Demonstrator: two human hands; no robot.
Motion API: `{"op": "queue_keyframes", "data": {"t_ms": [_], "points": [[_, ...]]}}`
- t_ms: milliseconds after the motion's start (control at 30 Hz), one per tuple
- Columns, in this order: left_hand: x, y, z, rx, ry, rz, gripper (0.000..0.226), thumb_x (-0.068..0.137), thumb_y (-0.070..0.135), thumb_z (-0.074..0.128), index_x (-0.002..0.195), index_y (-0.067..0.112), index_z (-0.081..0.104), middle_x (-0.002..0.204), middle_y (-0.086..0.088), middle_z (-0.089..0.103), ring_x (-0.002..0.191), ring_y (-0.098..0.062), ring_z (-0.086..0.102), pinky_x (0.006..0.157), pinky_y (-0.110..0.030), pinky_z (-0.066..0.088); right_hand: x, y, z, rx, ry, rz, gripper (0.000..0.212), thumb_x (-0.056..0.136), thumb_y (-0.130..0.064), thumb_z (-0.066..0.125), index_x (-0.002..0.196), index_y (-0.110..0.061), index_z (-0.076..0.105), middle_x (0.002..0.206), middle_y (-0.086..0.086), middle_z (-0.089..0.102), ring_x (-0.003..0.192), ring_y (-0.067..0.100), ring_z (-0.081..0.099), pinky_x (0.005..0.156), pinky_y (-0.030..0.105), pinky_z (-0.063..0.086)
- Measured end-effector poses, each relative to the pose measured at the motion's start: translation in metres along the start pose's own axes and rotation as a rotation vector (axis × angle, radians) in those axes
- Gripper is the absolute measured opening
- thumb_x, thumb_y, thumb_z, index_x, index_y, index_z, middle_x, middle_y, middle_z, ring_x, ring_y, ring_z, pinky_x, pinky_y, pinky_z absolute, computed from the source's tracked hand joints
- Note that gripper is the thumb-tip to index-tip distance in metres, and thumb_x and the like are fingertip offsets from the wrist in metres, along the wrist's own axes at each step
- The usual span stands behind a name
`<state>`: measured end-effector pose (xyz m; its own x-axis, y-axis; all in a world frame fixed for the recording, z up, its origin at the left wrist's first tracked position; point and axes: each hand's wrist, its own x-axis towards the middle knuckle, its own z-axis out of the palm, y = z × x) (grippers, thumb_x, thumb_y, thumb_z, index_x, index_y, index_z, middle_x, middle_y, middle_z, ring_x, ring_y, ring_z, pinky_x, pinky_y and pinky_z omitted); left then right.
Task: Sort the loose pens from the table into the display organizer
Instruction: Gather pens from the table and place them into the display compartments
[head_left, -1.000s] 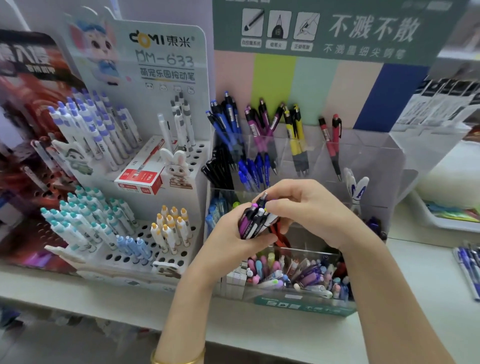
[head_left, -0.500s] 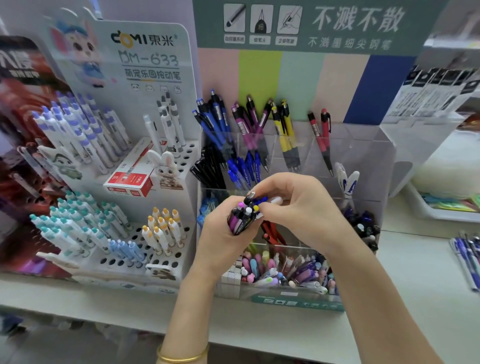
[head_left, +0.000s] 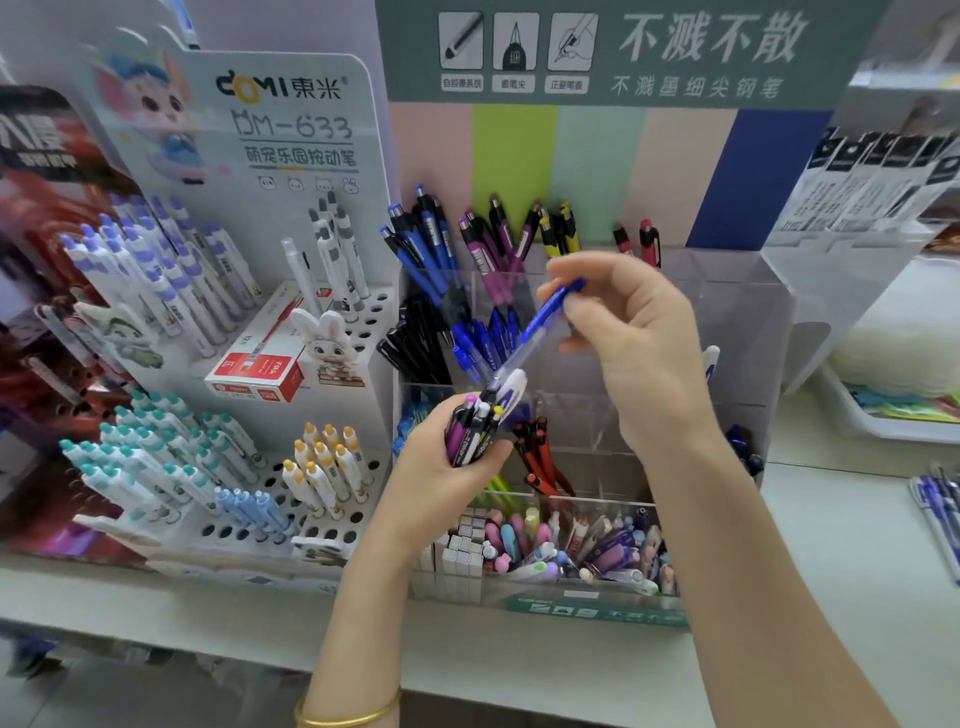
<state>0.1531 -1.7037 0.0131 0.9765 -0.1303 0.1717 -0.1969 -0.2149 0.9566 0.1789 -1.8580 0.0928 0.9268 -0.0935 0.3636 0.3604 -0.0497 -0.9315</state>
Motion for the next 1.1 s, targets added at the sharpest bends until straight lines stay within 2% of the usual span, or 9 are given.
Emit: {"op": "queue_keyframes", "data": {"t_ms": [67, 133, 233, 367, 533, 700, 900, 1000, 1100], "points": [[0.0, -0.002, -0.002, -0.027, 0.012, -0.013, 0.025, 0.086, 0.011, 0.07, 0.098, 0.031, 0.059, 0.067, 0.02, 0.061, 0.061, 0.003, 0.057, 0.064, -0.009, 0.044, 0.007, -0.001, 0.0, -0.002, 0.088, -0.071, 0.032, 0.093, 0.006, 0.048, 0.095, -0.022, 0.063, 0.091, -0.001, 0.068, 0.08, 0.005, 0.063, 0.067, 0.023, 0.055], [0.002, -0.001, -0.006, -0.081, 0.033, -0.01, 0.022, 0.086, 0.012, 0.071, 0.101, 0.023, 0.061, 0.061, 0.007, 0.057, 0.051, -0.011, 0.051, 0.057, -0.02, 0.046, 0.012, 0.002, 0.001, 0.026, 0.217, -0.117, 0.032, 0.094, 0.005, 0.047, 0.095, -0.024, 0.061, 0.092, -0.002, 0.066, 0.082, 0.006, 0.063, 0.069, 0.025, 0.056], [0.005, -0.001, -0.012, -0.164, 0.057, -0.02, 0.029, 0.083, 0.011, 0.072, 0.108, 0.011, 0.059, 0.062, -0.003, 0.054, 0.047, -0.018, 0.045, 0.048, -0.026, 0.043, 0.016, 0.009, -0.001, -0.038, 0.355, -0.215, 0.026, 0.095, 0.003, 0.047, 0.1, -0.02, 0.058, 0.095, -0.001, 0.064, 0.087, 0.012, 0.064, 0.071, 0.028, 0.057], [0.007, 0.0, -0.014, -0.333, 0.025, -0.054, 0.044, 0.074, 0.021, 0.07, 0.115, 0.013, 0.056, 0.07, -0.002, 0.056, 0.05, -0.015, 0.042, 0.046, -0.025, 0.038, 0.018, 0.022, 0.006, -0.327, 0.254, -0.325, 0.024, 0.093, 0.002, 0.049, 0.108, -0.012, 0.062, 0.095, -0.009, 0.061, 0.09, 0.006, 0.06, 0.083, 0.032, 0.054], [0.007, -0.003, -0.015, -0.442, -0.054, -0.062, 0.039, 0.086, 0.011, 0.068, 0.123, 0.016, 0.054, 0.075, 0.002, 0.054, 0.056, -0.013, 0.044, 0.051, -0.023, 0.04, 0.017, 0.032, 0.015, -0.458, 0.138, -0.347, 0.026, 0.092, 0.001, 0.051, 0.115, -0.007, 0.06, 0.096, -0.004, 0.061, 0.089, 0.014, 0.06, 0.083, 0.036, 0.052], [0.008, -0.004, -0.019, -0.55, -0.069, -0.067, 0.048, 0.083, 0.004, 0.053, 0.129, 0.013, 0.049, 0.087, -0.004, 0.063, 0.06, -0.012, 0.045, 0.05, -0.023, 0.04, 0.02, 0.034, 0.017, -0.544, 0.05, -0.354, 0.027, 0.091, 0.0, 0.054, 0.116, -0.009, 0.057, 0.095, 0.002, 0.066, 0.086, 0.019, 0.063, 0.077, 0.042, 0.054], [0.007, -0.002, -0.022, -0.645, -0.104, -0.044, 0.048, 0.085, 0.001, 0.049, 0.131, 0.011, 0.046, 0.097, -0.013, 0.071, 0.058, -0.013, 0.052, 0.051, -0.022, 0.043, 0.021, 0.044, 0.024, -0.685, -0.025, -0.323, 0.015, 0.088, -0.006, 0.063, 0.103, -0.009, 0.063, 0.091, 0.002, 0.065, 0.081, 0.017, 0.061, 0.073, 0.038, 0.054], [0.006, 0.001, -0.022, -0.673, -0.14, -0.026, 0.043, 0.086, 0.002, 0.048, 0.128, 0.009, 0.048, 0.103, -0.016, 0.071, 0.054, -0.013, 0.052, 0.052, -0.022, 0.045, 0.021, 0.046, 0.03, -0.845, 0.003, -0.356, 0.012, 0.086, -0.012, 0.067, 0.098, -0.011, 0.064, 0.088, 0.001, 0.065, 0.084, 0.02, 0.056, 0.066, 0.033, 0.047], [0.007, 0.003, -0.019, -0.691, -0.159, -0.016, 0.036, 0.088, 0.003, 0.047, 0.124, 0.006, 0.05, 0.103, -0.016, 0.071, 0.05, -0.012, 0.05, 0.053, -0.022, 0.045, 0.02, 0.049, 0.036, -0.984, -0.045, -0.317, 0.019, 0.086, -0.015, 0.067, 0.103, -0.012, 0.06, 0.089, 0.003, 0.065, 0.088, 0.023, 0.056, 0.062, 0.031, 0.04]]}}
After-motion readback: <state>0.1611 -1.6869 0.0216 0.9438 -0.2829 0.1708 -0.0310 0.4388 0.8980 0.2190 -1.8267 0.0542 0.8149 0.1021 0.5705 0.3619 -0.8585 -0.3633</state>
